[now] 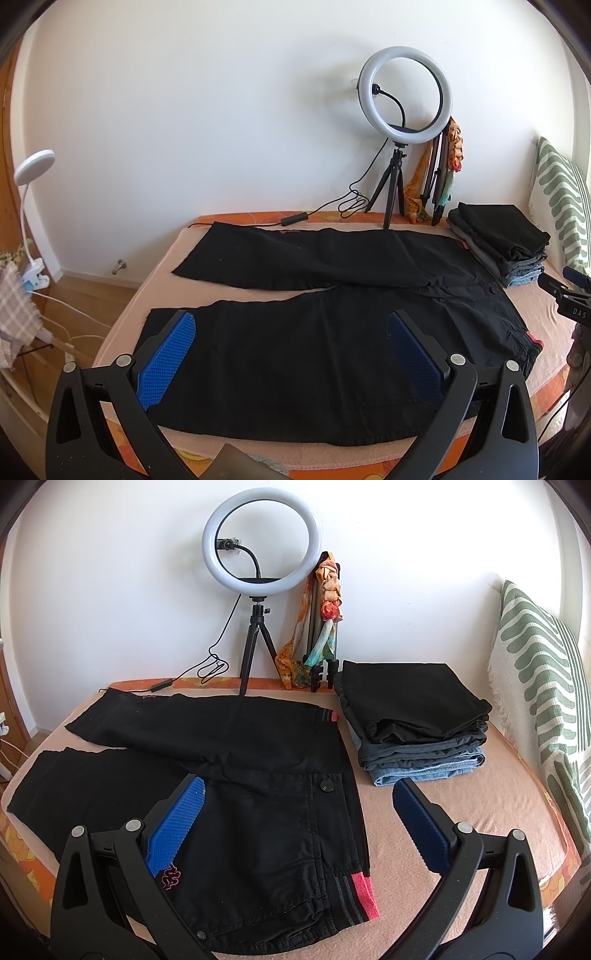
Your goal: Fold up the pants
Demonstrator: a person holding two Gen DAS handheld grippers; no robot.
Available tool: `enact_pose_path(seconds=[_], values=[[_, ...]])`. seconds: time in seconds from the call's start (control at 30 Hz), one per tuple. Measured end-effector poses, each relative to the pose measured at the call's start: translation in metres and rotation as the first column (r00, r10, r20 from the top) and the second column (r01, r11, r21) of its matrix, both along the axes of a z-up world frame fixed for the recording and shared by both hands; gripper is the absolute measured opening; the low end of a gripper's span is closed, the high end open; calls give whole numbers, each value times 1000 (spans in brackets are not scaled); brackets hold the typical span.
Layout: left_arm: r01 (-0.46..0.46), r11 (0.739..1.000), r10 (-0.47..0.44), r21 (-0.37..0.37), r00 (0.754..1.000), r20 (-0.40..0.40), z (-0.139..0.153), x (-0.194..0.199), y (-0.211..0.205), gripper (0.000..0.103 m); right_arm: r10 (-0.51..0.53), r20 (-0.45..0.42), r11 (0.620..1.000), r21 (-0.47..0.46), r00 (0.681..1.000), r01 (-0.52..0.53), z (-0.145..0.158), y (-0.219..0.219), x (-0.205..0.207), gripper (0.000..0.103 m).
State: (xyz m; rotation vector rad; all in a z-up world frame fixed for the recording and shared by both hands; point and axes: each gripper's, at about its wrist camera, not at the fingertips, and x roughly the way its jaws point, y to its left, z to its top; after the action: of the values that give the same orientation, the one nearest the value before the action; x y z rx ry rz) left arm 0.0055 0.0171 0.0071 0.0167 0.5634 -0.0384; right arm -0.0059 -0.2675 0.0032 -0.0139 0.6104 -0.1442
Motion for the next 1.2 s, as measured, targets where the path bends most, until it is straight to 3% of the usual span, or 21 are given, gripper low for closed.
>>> enact_pose_path(seconds=[1.2], values=[[-5, 1000, 5, 7, 1000, -1, -1, -1, -2, 103, 1, -1, 1000, -1, 1000, -1, -2, 2, 0, 103]])
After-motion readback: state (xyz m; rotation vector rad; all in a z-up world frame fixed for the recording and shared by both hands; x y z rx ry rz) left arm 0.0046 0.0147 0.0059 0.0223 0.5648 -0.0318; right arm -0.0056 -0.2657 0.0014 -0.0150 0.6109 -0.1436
